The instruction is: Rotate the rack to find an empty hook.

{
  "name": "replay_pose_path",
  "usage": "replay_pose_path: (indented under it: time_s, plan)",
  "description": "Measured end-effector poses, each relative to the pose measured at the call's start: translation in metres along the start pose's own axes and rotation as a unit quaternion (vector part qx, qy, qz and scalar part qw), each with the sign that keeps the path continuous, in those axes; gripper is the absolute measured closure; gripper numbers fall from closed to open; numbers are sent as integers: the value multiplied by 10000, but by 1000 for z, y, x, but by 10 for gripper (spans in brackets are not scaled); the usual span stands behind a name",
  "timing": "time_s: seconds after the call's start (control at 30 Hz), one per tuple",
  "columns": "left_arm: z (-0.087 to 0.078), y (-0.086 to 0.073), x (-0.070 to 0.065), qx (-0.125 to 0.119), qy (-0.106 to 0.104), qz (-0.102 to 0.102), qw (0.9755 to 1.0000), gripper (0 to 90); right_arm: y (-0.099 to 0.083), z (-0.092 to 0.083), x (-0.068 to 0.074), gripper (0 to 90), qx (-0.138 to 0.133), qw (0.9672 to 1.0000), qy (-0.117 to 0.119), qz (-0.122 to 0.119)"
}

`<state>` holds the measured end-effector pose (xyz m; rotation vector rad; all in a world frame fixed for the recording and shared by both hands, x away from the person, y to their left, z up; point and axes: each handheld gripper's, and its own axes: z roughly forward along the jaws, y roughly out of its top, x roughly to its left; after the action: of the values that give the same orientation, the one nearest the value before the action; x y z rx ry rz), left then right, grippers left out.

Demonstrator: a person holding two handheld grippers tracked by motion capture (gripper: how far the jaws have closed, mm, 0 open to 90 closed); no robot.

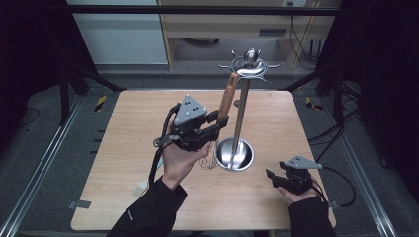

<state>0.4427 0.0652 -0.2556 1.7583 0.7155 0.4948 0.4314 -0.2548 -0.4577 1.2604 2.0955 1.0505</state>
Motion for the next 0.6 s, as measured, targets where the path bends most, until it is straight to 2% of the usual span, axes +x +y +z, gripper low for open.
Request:
replay_pose_path:
  time_s: [0.6]
  plan:
    - [19, -3, -2, 124, 114, 5, 9999, 689, 0, 0, 0, 398, 27, 10000, 30, 1]
